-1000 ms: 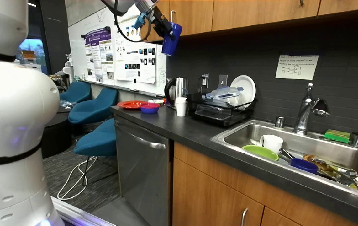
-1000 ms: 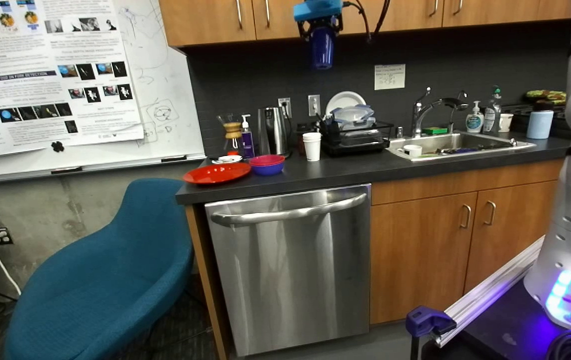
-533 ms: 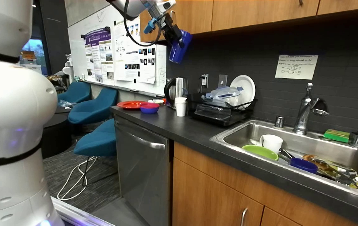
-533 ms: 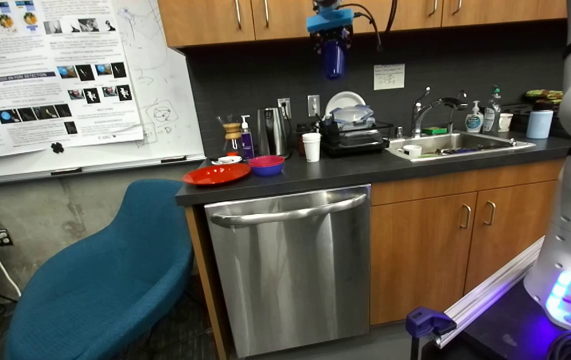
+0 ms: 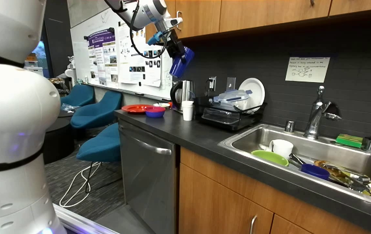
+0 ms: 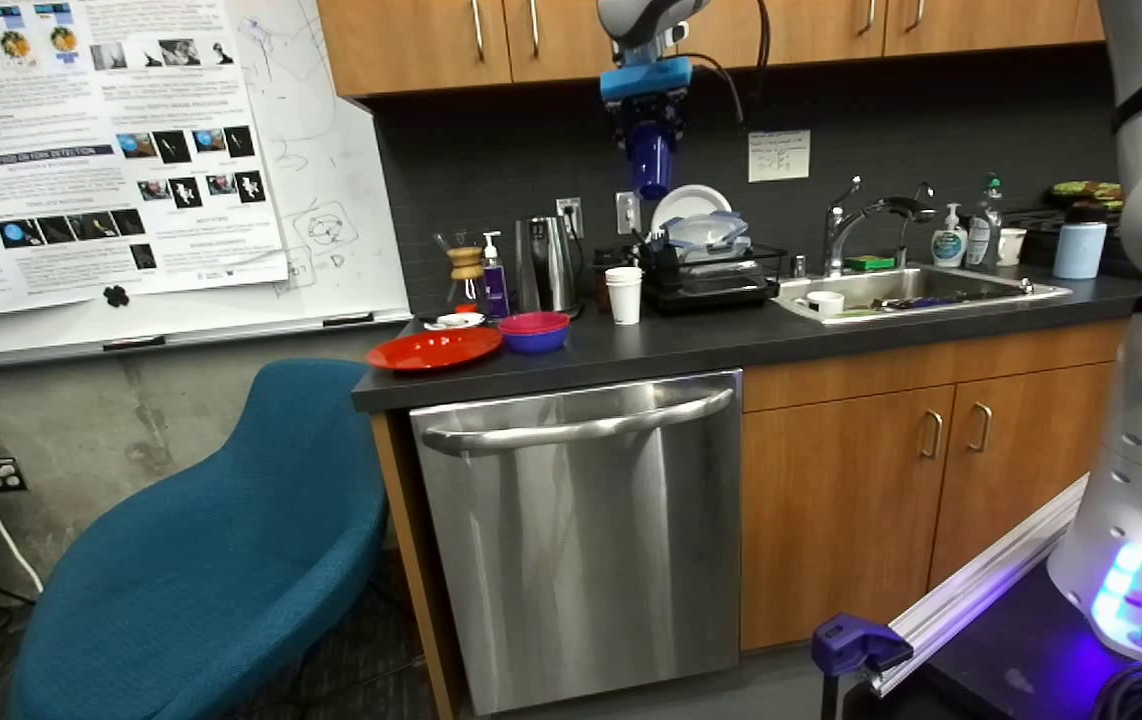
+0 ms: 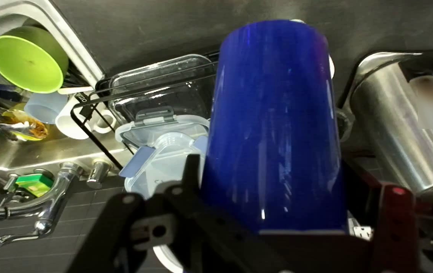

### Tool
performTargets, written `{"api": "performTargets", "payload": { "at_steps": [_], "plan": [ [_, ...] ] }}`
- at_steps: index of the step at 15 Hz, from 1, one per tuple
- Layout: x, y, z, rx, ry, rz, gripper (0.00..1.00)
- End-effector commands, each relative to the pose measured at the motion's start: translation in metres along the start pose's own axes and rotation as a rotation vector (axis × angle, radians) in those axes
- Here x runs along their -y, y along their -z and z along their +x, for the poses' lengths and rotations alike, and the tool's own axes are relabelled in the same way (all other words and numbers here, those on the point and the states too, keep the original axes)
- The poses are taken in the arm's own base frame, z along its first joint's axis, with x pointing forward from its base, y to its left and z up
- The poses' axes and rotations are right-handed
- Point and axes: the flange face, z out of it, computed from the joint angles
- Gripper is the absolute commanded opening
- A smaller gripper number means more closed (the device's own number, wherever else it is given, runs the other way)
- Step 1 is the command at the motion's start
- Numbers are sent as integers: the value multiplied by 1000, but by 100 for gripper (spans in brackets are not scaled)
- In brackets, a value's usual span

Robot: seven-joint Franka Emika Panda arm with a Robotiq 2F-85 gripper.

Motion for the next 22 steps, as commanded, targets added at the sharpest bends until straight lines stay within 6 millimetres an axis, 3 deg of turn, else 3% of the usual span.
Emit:
{"api": "performTargets", "payload": {
  "at_steps": [1, 17, 22],
  "plan": [
    [10, -13, 5, 46, 23, -12, 60],
    [3, -116, 24, -144, -108, -462, 60],
    [4, -124, 31, -164, -139, -535, 60]
  ]
}}
